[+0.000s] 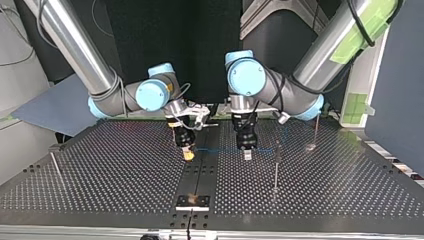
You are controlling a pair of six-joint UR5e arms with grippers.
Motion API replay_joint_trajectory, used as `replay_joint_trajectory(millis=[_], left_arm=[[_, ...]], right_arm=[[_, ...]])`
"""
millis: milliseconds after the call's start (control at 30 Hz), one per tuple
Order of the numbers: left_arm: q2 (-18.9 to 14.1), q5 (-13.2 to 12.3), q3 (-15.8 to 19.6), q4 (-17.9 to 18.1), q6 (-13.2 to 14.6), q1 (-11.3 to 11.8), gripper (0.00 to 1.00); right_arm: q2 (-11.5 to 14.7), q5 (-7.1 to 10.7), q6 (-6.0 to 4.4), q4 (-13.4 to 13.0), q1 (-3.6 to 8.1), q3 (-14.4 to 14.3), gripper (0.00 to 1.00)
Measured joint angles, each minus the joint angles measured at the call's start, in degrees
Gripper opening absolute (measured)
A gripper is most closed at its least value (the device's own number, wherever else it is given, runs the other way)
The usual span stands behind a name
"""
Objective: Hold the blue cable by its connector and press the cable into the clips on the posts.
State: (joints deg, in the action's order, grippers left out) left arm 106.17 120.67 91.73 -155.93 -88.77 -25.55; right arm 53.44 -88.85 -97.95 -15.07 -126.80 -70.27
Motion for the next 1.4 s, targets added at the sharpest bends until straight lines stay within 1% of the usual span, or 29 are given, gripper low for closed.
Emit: replay_joint_trajectory(millis=[100,200,367,467,567,633,767,800,867,967,1100,1267,1400], left_arm=[[1.72,-0.09,0.0,-0.35,-0.09,-0.66,0.0],[3.19,-0.41,0.0,-0.53,-0.24,-1.46,0.0],[5.8,-0.4,0.0,-0.98,-0.28,-2.97,0.0],[7.32,-0.03,0.05,-1.67,-0.03,-3.86,0.0],[8.76,0.82,0.07,-1.8,0.31,-5.0,0.0],[9.52,1.77,0.07,-1.33,0.16,-6.03,0.0],[10.03,3.72,0.09,-0.25,-0.07,-8.15,0.0],[10.08,4.1,0.09,-0.11,-0.1,-8.7,0.0],[10.11,4.54,0.09,-0.05,-0.16,-9.4,0.0],[10.15,5.21,0.21,-0.11,-0.34,-10.37,0.0],[10.16,5.64,1.27,0.44,-0.65,-11.4,0.0],[10.19,5.74,3.26,2.56,-1.11,-12.13,0.0],[10.97,5.61,3.86,4.33,-1.2,-12.93,0.0]], right_arm=[[0.08,-1.18,0.56,0.1,0.33,-1.72,0.0],[0.2,-1.85,0.81,-0.08,0.81,-3.48,0.0],[0.52,-2.38,1.06,-0.74,1.66,-6.16,0.0],[0.81,-2.61,1.49,-1.42,2.2,-7.64,0.0],[0.98,-2.86,2.25,-1.88,2.81,-9.1,0.0],[1.04,-2.88,3.0,-1.98,3.17,-10.0,0.0],[1.09,-2.77,4.57,-1.58,3.58,-10.74,0.0],[1.1,-2.78,5.14,-1.34,3.66,-10.88,0.0],[1.19,-3.0,5.68,-1.09,3.8,-11.27,0.0],[1.45,-3.84,5.85,-1.12,4.24,-12.42,0.0],[2.91,-4.53,5.92,-1.8,5.11,-14.45,0.0],[4.52,-4.71,5.68,-2.13,5.89,-17.04,0.0],[4.9,-4.68,5.41,-3.4,6.55,-19.24,0.0]])
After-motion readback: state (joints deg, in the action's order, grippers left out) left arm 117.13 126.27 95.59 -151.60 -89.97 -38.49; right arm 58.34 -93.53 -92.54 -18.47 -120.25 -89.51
